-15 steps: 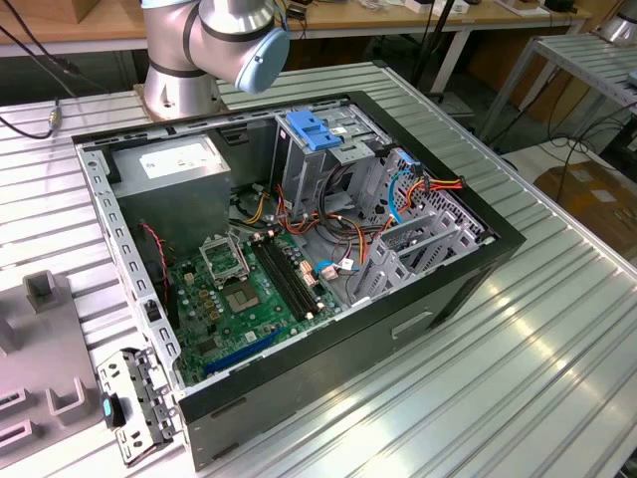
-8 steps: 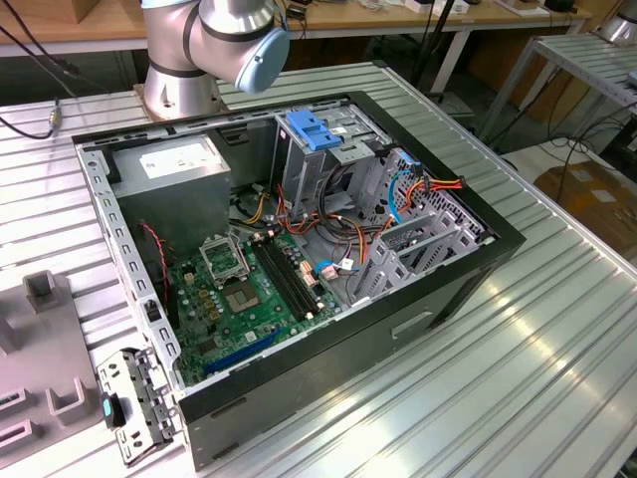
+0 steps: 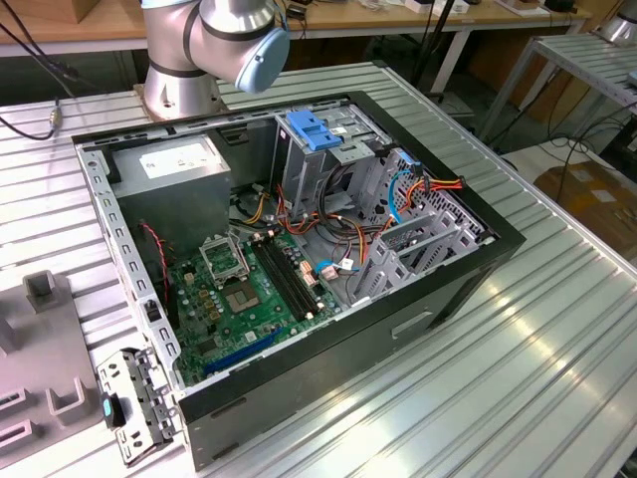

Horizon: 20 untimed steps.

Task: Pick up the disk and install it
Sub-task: 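Pick up the disk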

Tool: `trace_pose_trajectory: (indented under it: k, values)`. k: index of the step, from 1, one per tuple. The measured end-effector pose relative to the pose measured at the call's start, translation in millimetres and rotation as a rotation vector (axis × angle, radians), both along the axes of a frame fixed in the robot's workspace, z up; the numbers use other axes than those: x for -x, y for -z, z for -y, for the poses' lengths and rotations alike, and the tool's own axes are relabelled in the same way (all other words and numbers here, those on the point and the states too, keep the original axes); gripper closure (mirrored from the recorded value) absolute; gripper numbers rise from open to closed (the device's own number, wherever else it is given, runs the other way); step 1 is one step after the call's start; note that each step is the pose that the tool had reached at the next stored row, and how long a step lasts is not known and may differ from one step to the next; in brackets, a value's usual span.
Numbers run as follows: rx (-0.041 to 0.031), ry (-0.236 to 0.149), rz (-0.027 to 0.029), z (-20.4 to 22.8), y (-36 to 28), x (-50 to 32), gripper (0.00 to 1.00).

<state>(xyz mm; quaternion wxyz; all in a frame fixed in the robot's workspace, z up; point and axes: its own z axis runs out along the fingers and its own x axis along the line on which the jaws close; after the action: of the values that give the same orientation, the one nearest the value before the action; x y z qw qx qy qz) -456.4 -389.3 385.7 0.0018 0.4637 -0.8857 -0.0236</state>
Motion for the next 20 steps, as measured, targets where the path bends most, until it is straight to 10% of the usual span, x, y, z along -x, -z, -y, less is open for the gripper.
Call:
trace_pose_trajectory:
  k: [20]
  values:
    - [0.0016,-0.472,0.0015,-0.9,2.1,-0.5,0.89]
